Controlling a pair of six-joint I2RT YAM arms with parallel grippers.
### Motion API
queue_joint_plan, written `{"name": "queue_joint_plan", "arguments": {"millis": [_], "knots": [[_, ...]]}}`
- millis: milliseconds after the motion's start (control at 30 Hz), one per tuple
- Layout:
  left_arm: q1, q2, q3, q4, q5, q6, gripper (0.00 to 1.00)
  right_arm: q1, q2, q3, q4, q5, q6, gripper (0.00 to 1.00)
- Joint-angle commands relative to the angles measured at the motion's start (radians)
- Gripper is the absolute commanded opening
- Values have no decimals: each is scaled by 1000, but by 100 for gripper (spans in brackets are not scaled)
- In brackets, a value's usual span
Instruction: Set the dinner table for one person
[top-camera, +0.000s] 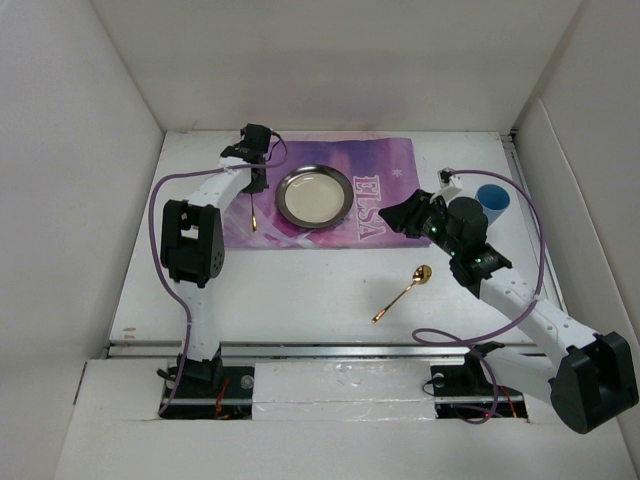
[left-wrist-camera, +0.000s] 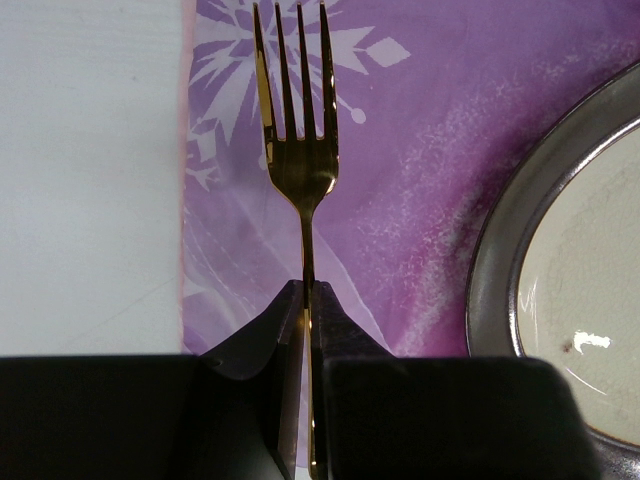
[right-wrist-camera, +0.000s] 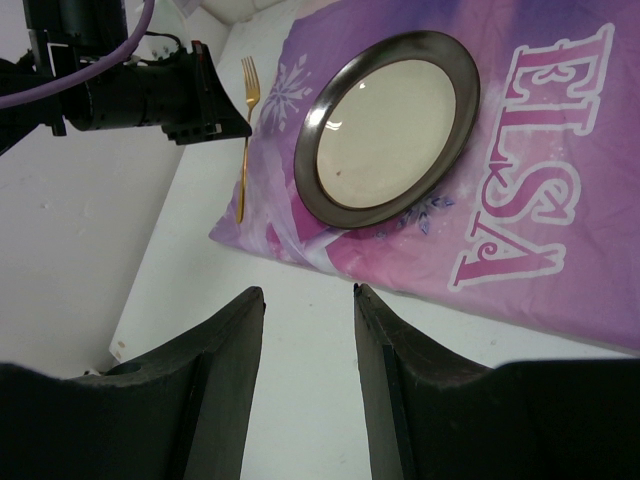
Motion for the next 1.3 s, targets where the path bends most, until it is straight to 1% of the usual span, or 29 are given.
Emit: {"name": "queue_joint_plan", "arguments": {"millis": [0, 167, 367, 533, 967, 1100, 1267], "knots": [[-1, -17, 78, -12, 12, 32, 0, 15, 8, 4, 33, 27, -26, 47], [-10, 22, 109, 3, 13, 40, 0, 15, 22, 7, 36, 27, -27, 47], [-10, 123, 173, -4, 12, 55, 0, 24, 33, 10, 35, 32, -29, 47], [-10, 155, 204, -6, -1, 80, 0, 24, 36, 12, 38, 23, -29, 47], [-10, 206, 210, 16, 7, 103, 0, 46, 68, 19, 38, 49, -33, 47], [-10, 182, 181, 43, 6, 94, 4, 46, 70, 22, 33, 50, -35, 47], [-10, 162, 147, 63, 18, 94, 7, 46, 68, 24, 30, 54, -35, 47]]}}
